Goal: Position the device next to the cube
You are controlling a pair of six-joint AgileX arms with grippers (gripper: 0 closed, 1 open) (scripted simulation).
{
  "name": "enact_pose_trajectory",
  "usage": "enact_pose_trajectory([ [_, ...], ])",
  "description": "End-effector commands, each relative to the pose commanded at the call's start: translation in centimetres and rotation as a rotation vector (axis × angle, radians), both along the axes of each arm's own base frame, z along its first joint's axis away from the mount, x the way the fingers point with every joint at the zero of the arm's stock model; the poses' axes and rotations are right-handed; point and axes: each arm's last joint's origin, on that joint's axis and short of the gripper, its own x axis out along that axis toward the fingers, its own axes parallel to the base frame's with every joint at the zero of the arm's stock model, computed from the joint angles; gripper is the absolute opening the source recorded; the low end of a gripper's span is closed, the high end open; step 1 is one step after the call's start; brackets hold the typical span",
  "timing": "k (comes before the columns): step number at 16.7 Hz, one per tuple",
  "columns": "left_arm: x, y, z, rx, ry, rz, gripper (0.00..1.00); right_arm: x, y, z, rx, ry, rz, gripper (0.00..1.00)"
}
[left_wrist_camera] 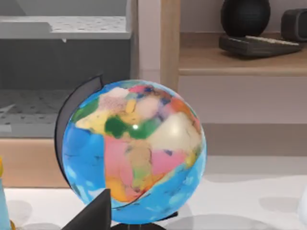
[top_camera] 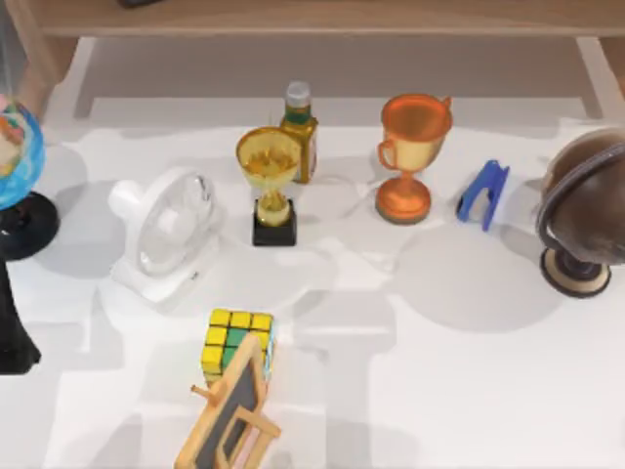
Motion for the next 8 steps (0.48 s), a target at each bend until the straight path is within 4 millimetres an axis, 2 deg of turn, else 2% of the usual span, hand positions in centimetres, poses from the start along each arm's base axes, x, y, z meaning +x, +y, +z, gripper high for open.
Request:
enact_pose_trajectory([
  [5,0.0,0.0,0.0,0.0,0.0,0.0,1.0,0.0,0.0,-2.4,-0.003,-0.005,0.0,1.0],
  [8,0.0,0.0,0.0,0.0,0.0,0.0,1.0,0.0,0.0,-2.6,-0.002,-0.002,0.0,1.0],
])
